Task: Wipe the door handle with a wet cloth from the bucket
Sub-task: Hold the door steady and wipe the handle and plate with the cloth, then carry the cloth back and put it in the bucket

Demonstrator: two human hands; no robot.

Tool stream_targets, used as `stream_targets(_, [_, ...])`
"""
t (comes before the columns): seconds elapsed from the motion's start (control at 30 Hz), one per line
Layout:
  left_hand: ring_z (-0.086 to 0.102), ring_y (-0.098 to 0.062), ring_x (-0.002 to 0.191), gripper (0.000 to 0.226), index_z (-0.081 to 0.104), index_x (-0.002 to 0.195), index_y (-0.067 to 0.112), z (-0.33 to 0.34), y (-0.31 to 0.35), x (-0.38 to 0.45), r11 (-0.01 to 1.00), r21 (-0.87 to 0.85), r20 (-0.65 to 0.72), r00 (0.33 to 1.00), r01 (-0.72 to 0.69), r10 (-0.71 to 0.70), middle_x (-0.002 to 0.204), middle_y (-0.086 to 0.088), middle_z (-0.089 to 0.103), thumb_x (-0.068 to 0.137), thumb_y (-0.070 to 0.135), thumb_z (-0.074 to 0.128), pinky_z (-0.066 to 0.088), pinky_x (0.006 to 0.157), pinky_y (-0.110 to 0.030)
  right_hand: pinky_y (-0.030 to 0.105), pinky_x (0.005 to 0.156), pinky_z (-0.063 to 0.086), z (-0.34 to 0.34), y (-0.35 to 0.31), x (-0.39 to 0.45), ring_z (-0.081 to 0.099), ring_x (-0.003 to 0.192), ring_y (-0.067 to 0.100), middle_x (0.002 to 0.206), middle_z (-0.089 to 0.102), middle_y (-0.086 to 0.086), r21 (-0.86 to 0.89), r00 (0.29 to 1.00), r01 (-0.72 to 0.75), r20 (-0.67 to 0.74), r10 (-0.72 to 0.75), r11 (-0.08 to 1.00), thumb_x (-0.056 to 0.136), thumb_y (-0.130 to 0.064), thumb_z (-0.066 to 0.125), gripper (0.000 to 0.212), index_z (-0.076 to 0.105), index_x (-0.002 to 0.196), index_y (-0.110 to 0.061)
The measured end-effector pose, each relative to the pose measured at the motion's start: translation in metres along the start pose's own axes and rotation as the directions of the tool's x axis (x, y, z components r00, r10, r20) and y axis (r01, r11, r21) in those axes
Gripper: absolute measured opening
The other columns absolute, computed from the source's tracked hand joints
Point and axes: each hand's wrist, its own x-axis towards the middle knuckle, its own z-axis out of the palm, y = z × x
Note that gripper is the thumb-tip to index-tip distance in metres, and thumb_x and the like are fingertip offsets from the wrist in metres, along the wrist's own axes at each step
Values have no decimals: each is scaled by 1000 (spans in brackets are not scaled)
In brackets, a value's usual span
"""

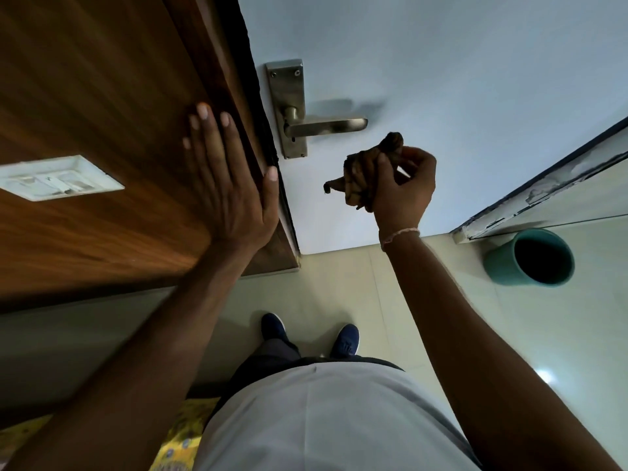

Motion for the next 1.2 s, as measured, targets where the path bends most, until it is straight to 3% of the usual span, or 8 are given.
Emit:
stream_targets(0.13, [22, -42, 164, 71, 30, 165, -4, 1, 24, -26, 978, -202, 142, 986, -54, 83, 174, -28, 24, 109, 38, 44, 22, 133, -59, 32, 64, 56, -7, 5, 1, 74, 92, 28, 119, 75, 16, 235, 939, -340, 133, 316, 911, 104, -17, 70, 22, 63, 123, -10])
stream_targets(0.23, [38, -31, 157, 56, 46, 159, 4, 9, 37, -27, 889, -457, 308, 938, -1, 160, 166, -17, 45, 113, 37, 39, 32, 130, -49, 38, 67, 58, -13, 2, -6, 72, 95, 35, 117, 75, 22, 329, 857, -509, 286, 430, 796, 109, -24, 62, 34, 63, 135, -2])
stream_targets(0.37, [63, -24, 103, 58, 67, 111, 2, 28, 58, -11, 625, -625, 628, 777, 467, 48, 105, -14, 71, 112, 50, 33, 52, 98, -58, 34, 79, 52, -28, -16, -20, 73, 98, 29, 121, 78, 17, 472, 788, -604, 475, 393, 642, 113, -47, 50, 49, 69, 126, -4])
stream_targets(0.47, [55, -17, 92, 70, 66, 104, -4, 38, 73, 5, 388, -520, 820, 573, 761, -24, 95, -8, 65, 100, 62, 42, 46, 87, -44, 31, 83, 49, -43, -22, -27, 73, 99, 22, 113, 74, 9, 518, 814, -549, 510, 278, 656, 114, -28, 47, 27, 69, 109, -11])
stream_targets(0.57, [55, -20, 86, 63, 63, 102, -10, 43, 88, 16, 340, -472, 876, 477, 813, 74, 89, -9, 62, 101, 52, 53, 49, 84, -46, 36, 70, 47, -56, -14, -30, 67, 86, 35, 113, 64, 23, 491, 866, -450, 443, 231, 746, 103, -3, 53, 10, 63, 104, -4])
stream_targets(0.67, [54, -21, 80, 53, 63, 89, -7, 44, 112, 23, 296, -465, 884, 420, 835, 205, 81, -10, 60, 102, 45, 65, 51, 79, -46, 51, 76, 59, -74, -8, -33, 66, 97, 53, 125, 59, 45, 519, 919, -388, 285, 274, 762, 99, 5, 54, 28, 52, 126, 14])
stream_targets(0.87, [73, -15, 87, 39, 72, 101, -4, 51, 189, 16, 407, -422, 882, 262, 810, 393, 91, -8, 73, 99, 35, 78, 65, 91, -42, 42, 77, 65, -142, -4, -34, 75, 101, 32, 118, 71, 21, 616, 922, -267, -59, 382, 741, 109, 0, 51, 24, 62, 131, -2])
stream_targets(1.2, [76, -18, 91, 16, 71, 100, 9, 89, 354, -12, 462, -327, 879, 86, 825, 468, 95, -7, 79, 98, 23, 79, 62, 82, -36, 50, 94, 66, -295, 5, 19, 75, 119, 35, 131, 75, 17, 524, 871, -229, -265, 413, 820, 112, -10, 55, 28, 64, 139, -7])
